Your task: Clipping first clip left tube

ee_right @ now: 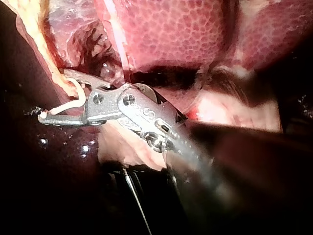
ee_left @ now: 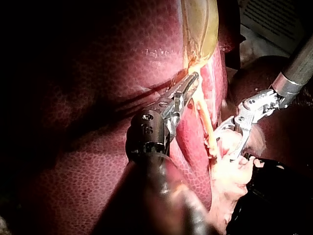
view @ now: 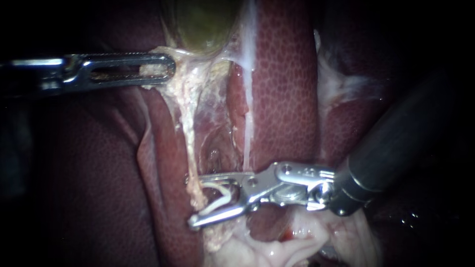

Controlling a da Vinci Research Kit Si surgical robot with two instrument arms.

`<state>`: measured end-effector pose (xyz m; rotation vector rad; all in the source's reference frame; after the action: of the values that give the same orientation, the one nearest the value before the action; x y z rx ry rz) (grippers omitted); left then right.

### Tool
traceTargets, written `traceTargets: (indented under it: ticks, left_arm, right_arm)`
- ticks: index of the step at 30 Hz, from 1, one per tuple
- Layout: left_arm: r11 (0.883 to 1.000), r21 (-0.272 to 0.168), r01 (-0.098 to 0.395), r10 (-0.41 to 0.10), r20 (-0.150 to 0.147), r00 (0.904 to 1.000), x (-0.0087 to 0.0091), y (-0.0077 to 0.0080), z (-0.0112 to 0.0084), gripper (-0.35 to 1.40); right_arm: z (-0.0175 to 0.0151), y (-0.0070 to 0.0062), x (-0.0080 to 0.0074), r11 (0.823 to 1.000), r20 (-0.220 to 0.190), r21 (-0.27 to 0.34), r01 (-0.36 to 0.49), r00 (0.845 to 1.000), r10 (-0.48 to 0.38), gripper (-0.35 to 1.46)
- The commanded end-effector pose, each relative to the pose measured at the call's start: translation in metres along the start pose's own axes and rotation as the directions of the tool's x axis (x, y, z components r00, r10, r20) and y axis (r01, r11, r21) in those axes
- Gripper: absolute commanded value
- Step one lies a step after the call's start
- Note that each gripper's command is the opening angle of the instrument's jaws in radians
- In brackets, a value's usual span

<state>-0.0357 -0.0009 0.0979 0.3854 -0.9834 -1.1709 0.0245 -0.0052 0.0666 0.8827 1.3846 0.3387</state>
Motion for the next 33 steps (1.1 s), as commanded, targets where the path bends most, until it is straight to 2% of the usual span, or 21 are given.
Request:
traceTargets:
  ticks: [1, 10, 19, 21, 22, 23, 24, 25, 33]
  left_arm:
    - [1.0, -0.001, 0.0, 0.0, 0.0, 1.0, 0.0, 0.0, 0.0, -0.35]
    - [1.0, -0.002, 0.0, 0.0, 0.001, 1.0, 0.0001, -0.0001, 0.0002, -0.35]
    - [1.0, -0.002, 0.0, 0.0, 0.001, 1.0, 0.0001, -0.0001, 0.0002, -0.35]
    - [1.0, -0.002, 0.0, 0.0, 0.001, 1.0, 0.0001, -0.0001, 0.0002, -0.35]
    - [1.0, -0.002, 0.0, 0.0, 0.001, 1.0, 0.0002, -0.0001, 0.0002, -0.35]
    - [1.0, -0.002, 0.0, 0.0, 0.001, 1.0, 0.0002, -0.0001, 0.0002, -0.35]
    - [1.0, -0.002, 0.0, 0.0, 0.001, 1.0, 0.0002, -0.0001, 0.0002, -0.35]
    - [1.0, -0.002, 0.0, 0.0, 0.001, 1.0, 0.0002, -0.0001, 0.0001, -0.35]
    - [1.0, -0.002, 0.0, 0.0, 0.001, 1.0, 0.0002, -0.0001, 0.0001, -0.35]
  right_arm:
    - [0.0002, 0.0001, 0.0, 1.0, -0.01, 0.009, -0.006, 1.0, 0.006, 0.6]
    - [0.0016, 0.0011, 0.0004, 0.999, -0.054, 0.043, -0.03, 0.998, 0.033, 0.6]
    - [0.0013, 0.0015, 0.0003, 0.998, -0.054, 0.043, -0.037, 0.998, 0.039, 0.57]
    - [0.001, 0.0013, 0.0003, 0.995, -0.051, 0.064, -0.071, 0.996, 0.074, 0.42]
    - [0.0007, 0.0011, 0.0003, 0.991, -0.043, 0.095, -0.099, 0.994, 0.103, 0.22]
    - [0.0002, 0.0008, 0.0003, 0.986, -0.016, 0.12, -0.117, 0.993, 0.12, -0.07]
    - [0.0001, 0.0008, 0.0004, 0.988, -0.01, 0.1, -0.118, 0.993, 0.12, -0.28]
    - [0.0, 0.0009, 0.0005, 0.988, -0.007, 0.101, -0.118, 0.993, 0.12, -0.35]
    - [-0.0003, 0.0013, 0.0005, 0.988, -0.005, 0.101, -0.118, 0.993, 0.12, -0.35]
